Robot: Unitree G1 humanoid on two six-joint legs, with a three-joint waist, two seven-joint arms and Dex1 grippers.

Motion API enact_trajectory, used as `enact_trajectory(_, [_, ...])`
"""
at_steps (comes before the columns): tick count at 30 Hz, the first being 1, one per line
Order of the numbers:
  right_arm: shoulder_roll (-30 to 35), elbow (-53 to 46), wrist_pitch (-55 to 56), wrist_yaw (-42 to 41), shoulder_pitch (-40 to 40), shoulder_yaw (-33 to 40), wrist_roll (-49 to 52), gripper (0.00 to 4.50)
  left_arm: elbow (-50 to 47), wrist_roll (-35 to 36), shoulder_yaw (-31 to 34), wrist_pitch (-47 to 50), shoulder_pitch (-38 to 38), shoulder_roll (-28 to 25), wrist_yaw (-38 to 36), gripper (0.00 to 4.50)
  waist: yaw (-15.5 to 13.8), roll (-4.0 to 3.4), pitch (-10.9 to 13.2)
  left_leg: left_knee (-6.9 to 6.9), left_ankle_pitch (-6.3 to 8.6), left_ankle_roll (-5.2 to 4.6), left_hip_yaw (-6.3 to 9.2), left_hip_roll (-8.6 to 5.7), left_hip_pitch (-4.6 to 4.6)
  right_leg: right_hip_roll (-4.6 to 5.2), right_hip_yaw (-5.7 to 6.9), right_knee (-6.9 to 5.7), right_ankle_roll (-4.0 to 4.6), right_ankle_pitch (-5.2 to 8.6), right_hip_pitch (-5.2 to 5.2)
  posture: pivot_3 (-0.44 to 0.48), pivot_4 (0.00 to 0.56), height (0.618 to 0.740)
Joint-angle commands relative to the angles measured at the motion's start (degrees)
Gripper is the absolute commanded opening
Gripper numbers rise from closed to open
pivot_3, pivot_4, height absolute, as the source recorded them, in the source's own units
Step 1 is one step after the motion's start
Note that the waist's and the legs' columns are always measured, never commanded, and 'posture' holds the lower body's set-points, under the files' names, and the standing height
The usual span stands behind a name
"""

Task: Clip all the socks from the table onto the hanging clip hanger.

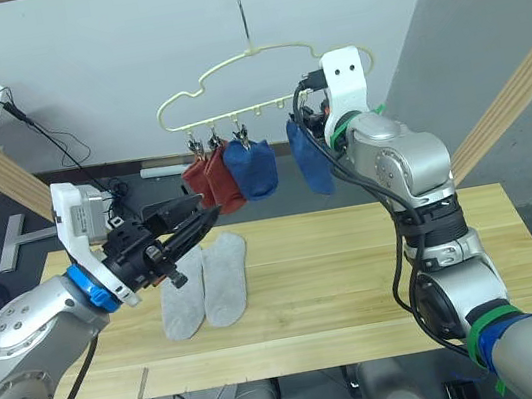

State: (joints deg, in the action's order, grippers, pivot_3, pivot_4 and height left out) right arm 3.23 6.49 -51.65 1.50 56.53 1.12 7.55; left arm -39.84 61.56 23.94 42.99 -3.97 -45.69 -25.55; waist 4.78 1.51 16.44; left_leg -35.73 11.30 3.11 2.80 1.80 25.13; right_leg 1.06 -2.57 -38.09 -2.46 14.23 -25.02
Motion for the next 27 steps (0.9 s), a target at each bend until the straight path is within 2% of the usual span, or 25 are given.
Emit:
enact_trajectory(1, [0.0, -2.7, 0.6, 0.4, 1.4, 0.9, -0.3, 1.74, -1.6, -0.2, 0.0, -1.4, -0.1, 0.2, -0.1, 1.68, 0.0, 0.00, 0.0, 0.00, 0.00, 0.00, 0.00, 0.00, 0.00, 0.00, 0.00, 0.00, 0.00, 0.00, 0.00, -0.055, 0.285, 0.740])
enact_trajectory(27, [0.4, -2.9, 1.0, 1.2, 2.3, 1.9, -0.4, 1.74, -1.2, -1.0, -1.0, -1.6, -0.8, 0.9, -0.7, 1.68, 0.0, 0.00, 0.0, -0.02, 0.00, 0.00, 0.00, 0.00, 0.00, 0.00, 0.00, -0.03, 0.00, -0.01, 0.00, -0.067, 0.277, 0.740])
